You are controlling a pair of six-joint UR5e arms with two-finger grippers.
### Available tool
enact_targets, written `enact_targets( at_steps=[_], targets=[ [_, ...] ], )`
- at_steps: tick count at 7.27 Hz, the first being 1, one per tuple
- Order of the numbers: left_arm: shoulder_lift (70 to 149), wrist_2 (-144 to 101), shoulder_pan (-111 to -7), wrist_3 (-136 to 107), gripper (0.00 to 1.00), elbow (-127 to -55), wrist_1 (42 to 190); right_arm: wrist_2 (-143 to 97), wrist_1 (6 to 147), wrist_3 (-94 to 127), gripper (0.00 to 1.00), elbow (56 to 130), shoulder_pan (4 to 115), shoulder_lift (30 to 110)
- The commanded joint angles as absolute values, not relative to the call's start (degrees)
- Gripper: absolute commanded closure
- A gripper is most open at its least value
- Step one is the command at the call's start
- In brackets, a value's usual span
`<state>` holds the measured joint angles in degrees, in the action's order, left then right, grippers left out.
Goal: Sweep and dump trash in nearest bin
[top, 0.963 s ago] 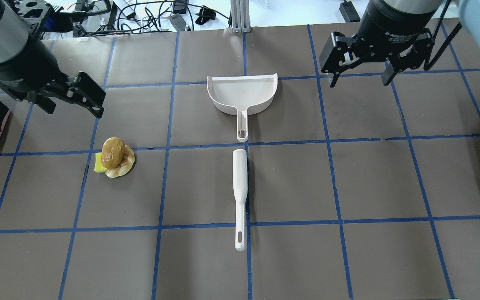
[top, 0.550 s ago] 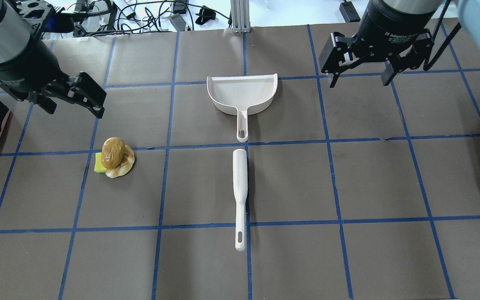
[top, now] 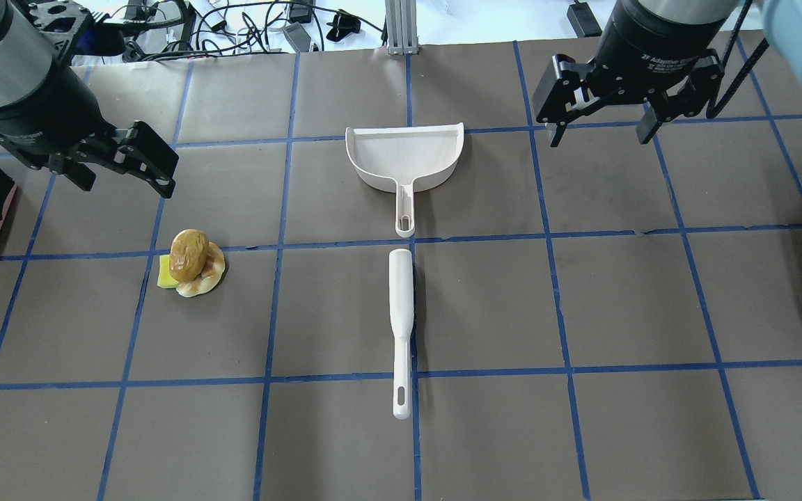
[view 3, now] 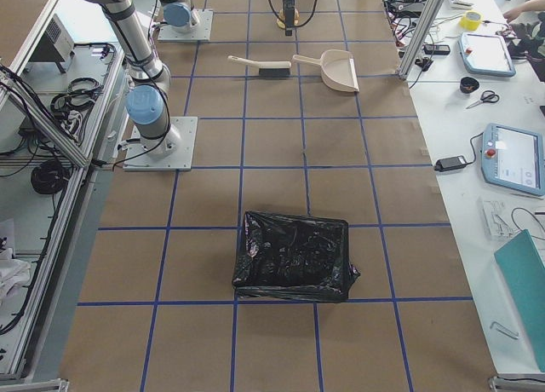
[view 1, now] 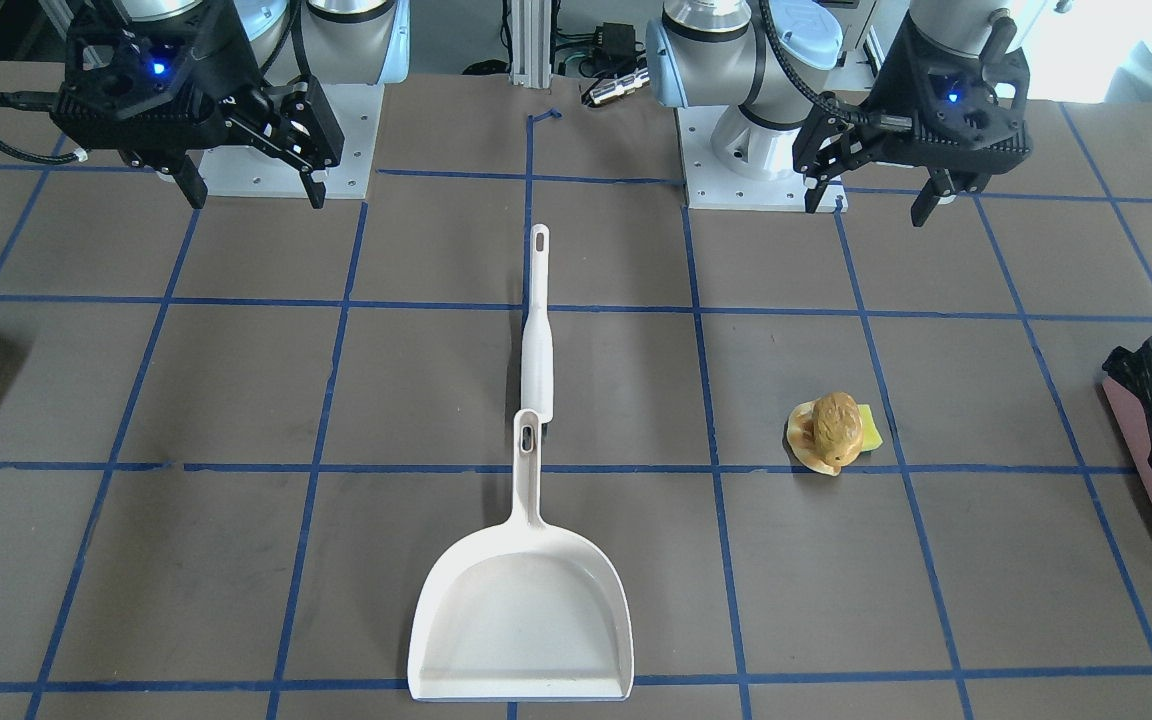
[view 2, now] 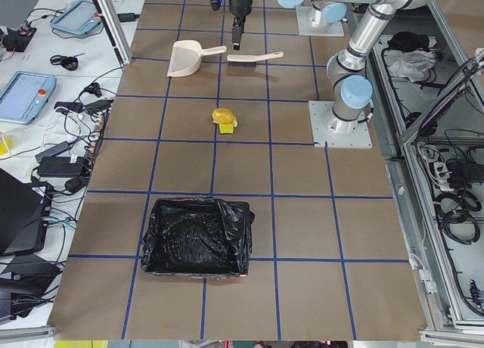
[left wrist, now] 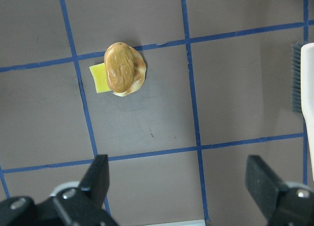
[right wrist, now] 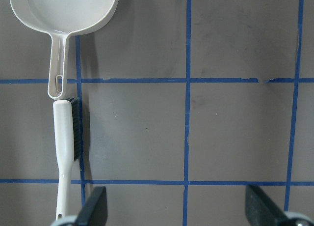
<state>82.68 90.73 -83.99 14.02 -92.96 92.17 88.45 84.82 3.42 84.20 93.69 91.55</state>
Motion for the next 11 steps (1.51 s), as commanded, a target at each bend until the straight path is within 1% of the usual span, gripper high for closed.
enact_targets(
  at_steps=[1,4,8,10,11],
  targets=[
    [82.79,90.7,-83.94,14.15,0.0,-93.08,92.11,88.42,84.81,3.43,0.0,84.2,93.69,91.58],
    [82.97,90.7,-83.94,14.24,0.0,-93.34,92.02,88.42,85.25,3.43,0.0,85.86,93.69,91.85],
    [83.4,90.62,-83.85,14.5,0.0,-93.16,91.24,88.24,85.43,3.52,0.0,85.96,93.69,91.93],
    [86.81,90.7,-83.67,13.89,0.0,-92.37,87.39,87.02,84.82,3.95,0.0,86.13,95.26,91.24],
    [88.75,90.7,-83.67,13.71,0.0,-92.2,84.93,86.84,84.9,4.65,0.0,87.79,98.75,90.97]
  ],
)
